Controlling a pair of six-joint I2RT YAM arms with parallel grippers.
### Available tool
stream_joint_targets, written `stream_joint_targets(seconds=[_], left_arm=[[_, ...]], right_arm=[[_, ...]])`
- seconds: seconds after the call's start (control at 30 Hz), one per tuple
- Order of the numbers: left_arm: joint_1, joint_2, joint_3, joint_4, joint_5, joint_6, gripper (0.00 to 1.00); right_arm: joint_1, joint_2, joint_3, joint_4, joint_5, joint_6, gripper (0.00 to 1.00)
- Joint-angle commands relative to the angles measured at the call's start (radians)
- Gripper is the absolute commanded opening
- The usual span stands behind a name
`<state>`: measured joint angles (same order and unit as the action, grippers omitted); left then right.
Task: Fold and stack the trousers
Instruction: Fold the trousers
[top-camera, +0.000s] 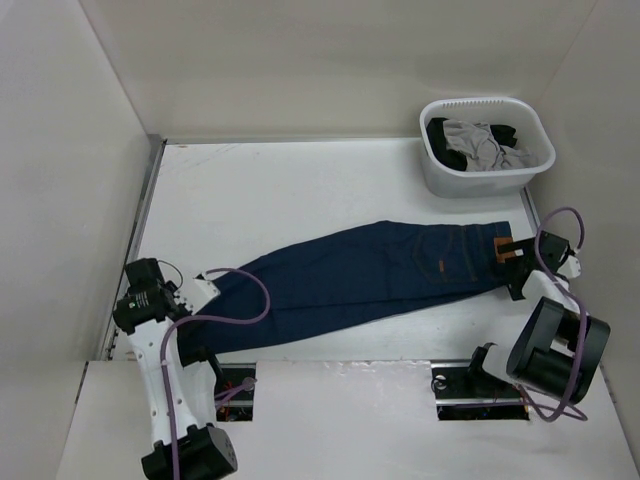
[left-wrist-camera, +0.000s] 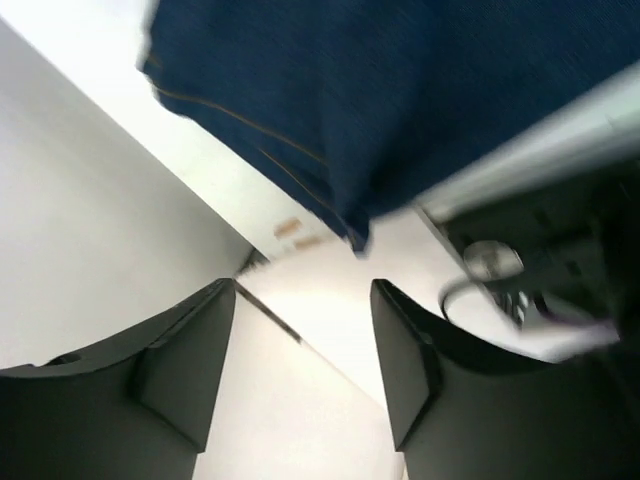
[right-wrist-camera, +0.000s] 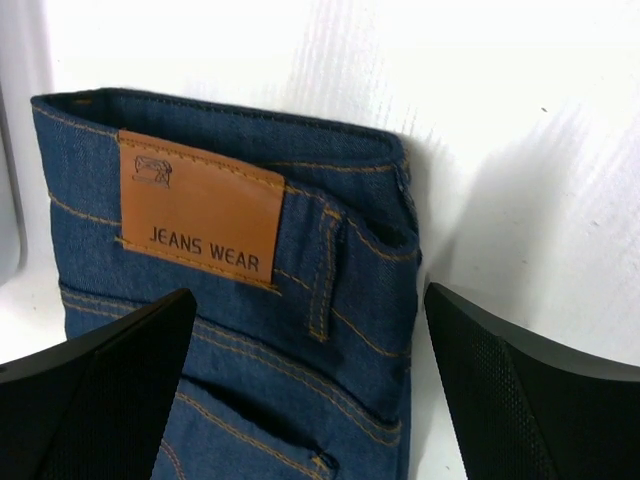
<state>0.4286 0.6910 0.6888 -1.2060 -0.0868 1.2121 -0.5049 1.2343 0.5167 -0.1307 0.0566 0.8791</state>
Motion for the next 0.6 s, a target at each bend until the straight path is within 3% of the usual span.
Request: stream_joint_targets(seconds=[0.0, 0.07, 0.23, 0.4, 0.5, 0.57], left_arm=[[0.002, 0.040, 0.110, -0.167, 0.018, 0.092, 0.57], [0.018, 0.094, 0.150, -0.126, 0.041, 0.092, 0.57], [0.078, 0.322, 0.150, 0.210, 0.076, 0.060, 0.60], [0.007, 0.571, 0.164, 0.293, 0.061, 0.046, 0.57], [-0.092, 0.622, 0.100, 0.384, -0.039, 0.107, 0.61], [-0.150, 0.622, 0.078, 0.369, -0.100, 0.194, 0.61]], right_arm=[[0.004, 0.054, 0.068, -0.006, 0.014, -0.011, 1.00], [0.013, 0.083, 0.086, -0.018, 0.012, -0.003, 1.00], [0.033, 0.140, 0.137, -0.014, 0.017, 0.004, 0.97], [0.029, 0.163, 0.154, -0.007, 0.002, 0.011, 0.70], [0.027, 0.172, 0.161, -0.007, 0.000, 0.014, 0.54], [0.024, 0.175, 0.163, -0.004, -0.001, 0.021, 0.37]])
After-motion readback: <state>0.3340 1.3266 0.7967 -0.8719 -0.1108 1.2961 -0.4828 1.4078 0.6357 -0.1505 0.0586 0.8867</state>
